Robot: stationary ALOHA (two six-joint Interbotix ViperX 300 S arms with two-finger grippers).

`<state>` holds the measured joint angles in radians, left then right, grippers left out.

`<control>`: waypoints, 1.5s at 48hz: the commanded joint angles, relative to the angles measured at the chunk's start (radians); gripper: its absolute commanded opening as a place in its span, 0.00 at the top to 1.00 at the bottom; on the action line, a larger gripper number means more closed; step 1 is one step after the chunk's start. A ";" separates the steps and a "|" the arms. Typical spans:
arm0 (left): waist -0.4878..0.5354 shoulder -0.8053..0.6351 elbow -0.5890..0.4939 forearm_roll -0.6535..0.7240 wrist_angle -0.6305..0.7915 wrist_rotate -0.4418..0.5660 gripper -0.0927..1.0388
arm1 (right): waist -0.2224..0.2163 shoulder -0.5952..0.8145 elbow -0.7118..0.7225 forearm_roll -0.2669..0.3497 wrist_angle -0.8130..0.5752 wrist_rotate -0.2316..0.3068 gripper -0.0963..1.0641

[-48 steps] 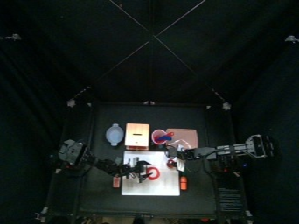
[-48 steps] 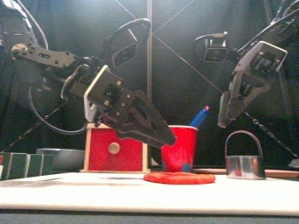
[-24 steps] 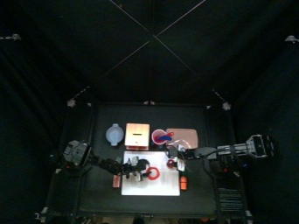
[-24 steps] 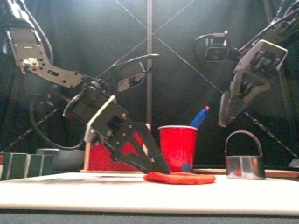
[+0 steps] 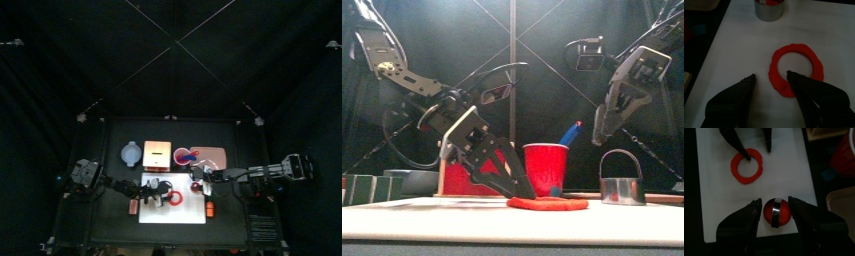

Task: Get the cutter from the drawer then cut the dough then place the extra dough in the bowl
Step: Place the extra dough in the bowl

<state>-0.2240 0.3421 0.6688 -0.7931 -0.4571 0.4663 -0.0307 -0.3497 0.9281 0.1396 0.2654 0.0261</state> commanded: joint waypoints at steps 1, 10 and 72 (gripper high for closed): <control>-0.002 -0.017 -0.005 -0.003 0.008 -0.002 0.24 | -0.003 -0.017 -0.009 0.002 -0.008 0.000 0.21; 0.000 -0.025 0.002 0.023 0.008 0.005 0.36 | -0.006 -0.017 -0.009 0.002 -0.008 0.000 0.21; 0.252 -1.095 0.644 -0.311 -0.374 0.377 0.36 | -0.021 -0.012 0.017 -0.054 -0.123 -0.006 0.21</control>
<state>0.0184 -0.7670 1.3208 -1.0769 -0.8452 0.8406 -0.0476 -0.3497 0.9541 0.0936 0.1580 0.0215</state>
